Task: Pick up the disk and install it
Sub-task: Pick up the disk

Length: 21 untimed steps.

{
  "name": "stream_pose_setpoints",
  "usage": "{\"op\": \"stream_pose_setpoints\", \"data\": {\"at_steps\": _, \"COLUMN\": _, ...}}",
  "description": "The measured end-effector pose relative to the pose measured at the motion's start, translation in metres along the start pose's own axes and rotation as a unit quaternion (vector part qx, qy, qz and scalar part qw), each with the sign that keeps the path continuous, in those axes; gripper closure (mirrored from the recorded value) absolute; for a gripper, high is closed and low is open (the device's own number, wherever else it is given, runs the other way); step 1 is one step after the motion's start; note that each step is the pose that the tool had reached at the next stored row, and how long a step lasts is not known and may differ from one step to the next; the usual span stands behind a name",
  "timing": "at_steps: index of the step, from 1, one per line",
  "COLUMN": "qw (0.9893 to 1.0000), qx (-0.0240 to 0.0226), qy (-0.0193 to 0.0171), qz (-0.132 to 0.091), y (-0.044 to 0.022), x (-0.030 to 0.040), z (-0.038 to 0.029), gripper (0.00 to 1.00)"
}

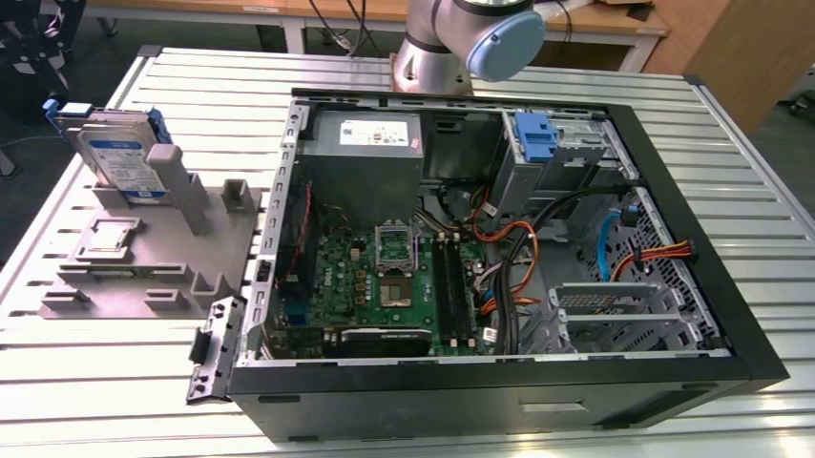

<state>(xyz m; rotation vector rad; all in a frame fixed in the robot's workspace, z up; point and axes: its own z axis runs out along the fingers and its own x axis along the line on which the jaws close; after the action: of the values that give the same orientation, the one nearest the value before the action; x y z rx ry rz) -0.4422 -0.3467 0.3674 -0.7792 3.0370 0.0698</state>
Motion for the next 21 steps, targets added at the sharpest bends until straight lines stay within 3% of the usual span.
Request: {"op": "stream_pose_setpoints", "data": {"at_steps": 21, "qw": 1.0000, "qx": 0.0000, "qy": 0.0000, "qz": 0.000, "y": 0.0000, "x": 0.0000, "z": 0.0000, "gripper": 0.90}}
